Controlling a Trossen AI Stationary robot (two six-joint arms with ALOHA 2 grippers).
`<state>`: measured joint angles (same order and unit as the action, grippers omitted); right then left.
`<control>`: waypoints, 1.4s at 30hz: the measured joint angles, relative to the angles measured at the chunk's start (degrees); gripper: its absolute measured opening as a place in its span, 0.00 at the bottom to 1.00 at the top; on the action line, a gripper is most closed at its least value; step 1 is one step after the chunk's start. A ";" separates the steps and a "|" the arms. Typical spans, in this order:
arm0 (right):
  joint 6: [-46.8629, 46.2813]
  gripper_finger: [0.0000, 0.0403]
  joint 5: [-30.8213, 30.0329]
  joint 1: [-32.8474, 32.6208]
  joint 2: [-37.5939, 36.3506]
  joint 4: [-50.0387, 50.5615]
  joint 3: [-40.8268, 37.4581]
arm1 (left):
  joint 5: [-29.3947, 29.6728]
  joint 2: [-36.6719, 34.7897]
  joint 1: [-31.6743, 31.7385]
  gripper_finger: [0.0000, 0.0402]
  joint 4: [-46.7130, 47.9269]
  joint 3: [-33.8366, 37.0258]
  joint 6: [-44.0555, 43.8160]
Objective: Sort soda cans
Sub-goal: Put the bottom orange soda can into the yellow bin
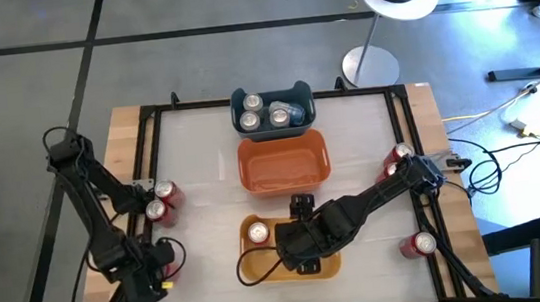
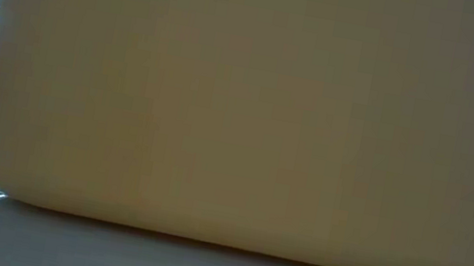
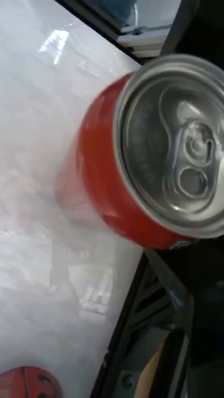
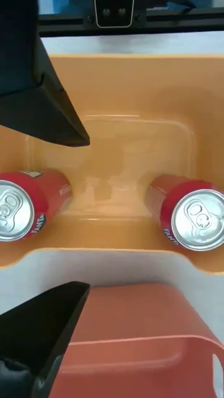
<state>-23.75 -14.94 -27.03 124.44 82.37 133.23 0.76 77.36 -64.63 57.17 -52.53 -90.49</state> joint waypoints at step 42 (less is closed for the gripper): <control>-32.14 0.92 -15.63 -18.91 -7.67 7.65 -3.28 | 13.53 9.85 29.72 0.71 -6.70 -34.72 65.17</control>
<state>-55.89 -30.57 -45.94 116.77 90.02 129.95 14.29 87.21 -34.92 50.47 -87.25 -25.33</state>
